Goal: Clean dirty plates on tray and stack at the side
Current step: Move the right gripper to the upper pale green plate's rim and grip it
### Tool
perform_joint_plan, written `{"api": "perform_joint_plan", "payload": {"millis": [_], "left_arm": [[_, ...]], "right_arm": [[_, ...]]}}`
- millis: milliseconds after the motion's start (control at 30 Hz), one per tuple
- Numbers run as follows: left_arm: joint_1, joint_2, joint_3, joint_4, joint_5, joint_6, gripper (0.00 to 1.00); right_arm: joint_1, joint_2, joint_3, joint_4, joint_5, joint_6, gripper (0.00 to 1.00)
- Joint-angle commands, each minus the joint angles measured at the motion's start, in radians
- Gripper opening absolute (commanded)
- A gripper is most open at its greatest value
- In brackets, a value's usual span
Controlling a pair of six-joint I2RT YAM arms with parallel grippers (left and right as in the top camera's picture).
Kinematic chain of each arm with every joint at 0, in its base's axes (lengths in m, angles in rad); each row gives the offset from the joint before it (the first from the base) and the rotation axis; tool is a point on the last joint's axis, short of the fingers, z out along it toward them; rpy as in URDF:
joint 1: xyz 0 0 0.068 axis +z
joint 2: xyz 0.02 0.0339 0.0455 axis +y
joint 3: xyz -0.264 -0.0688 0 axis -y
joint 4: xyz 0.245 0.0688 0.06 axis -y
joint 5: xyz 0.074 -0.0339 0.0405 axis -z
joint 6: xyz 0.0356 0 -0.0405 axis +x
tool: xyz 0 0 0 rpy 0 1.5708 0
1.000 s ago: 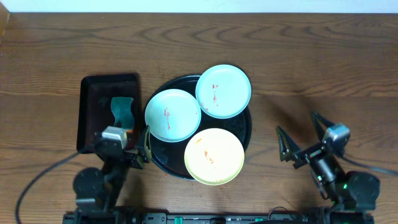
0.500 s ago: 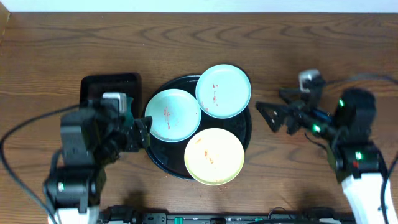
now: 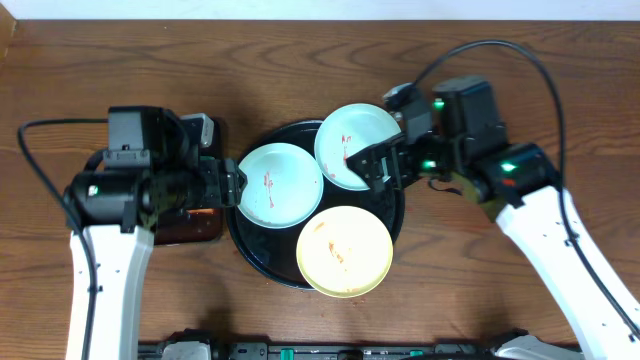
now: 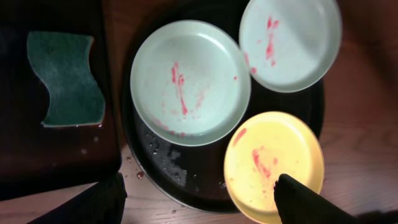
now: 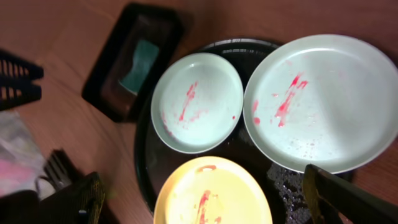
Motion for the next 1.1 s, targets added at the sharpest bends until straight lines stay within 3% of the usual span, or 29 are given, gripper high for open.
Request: {"api": "perform_joint_plan", "payload": {"millis": [0, 133, 233, 333, 500, 700, 1067], "left_arm": [[0.001, 0.045, 0.016, 0.014, -0.025, 0.023, 0.77], [0.001, 0.091, 0.016, 0.016, -0.025, 0.023, 0.77], [0.001, 0.119, 0.016, 0.023, -0.037, 0.023, 0.77], [0.001, 0.143, 0.016, 0.029, -0.14, 0.013, 0.77], [0.001, 0.179, 0.016, 0.038, -0.366, -0.152, 0.77], [0.001, 0.218, 0.016, 0.066, -0.46, -0.231, 0.77], [0.002, 0.251, 0.016, 0.085, -0.515, -0.261, 0.77]], "right_arm": [[0.029, 0.04, 0.019, 0.013, 0.066, -0.029, 0.99], [0.033, 0.1, 0.019, 0.108, 0.067, 0.032, 0.99], [0.04, 0.172, 0.019, 0.165, 0.084, 0.132, 0.88], [0.066, 0.264, 0.019, 0.201, 0.125, 0.269, 0.77], [0.143, 0.372, 0.02, 0.211, 0.244, 0.399, 0.66], [0.212, 0.446, 0.02, 0.209, 0.375, 0.462, 0.61], [0.285, 0.55, 0.02, 0.233, 0.389, 0.481, 0.45]]}}
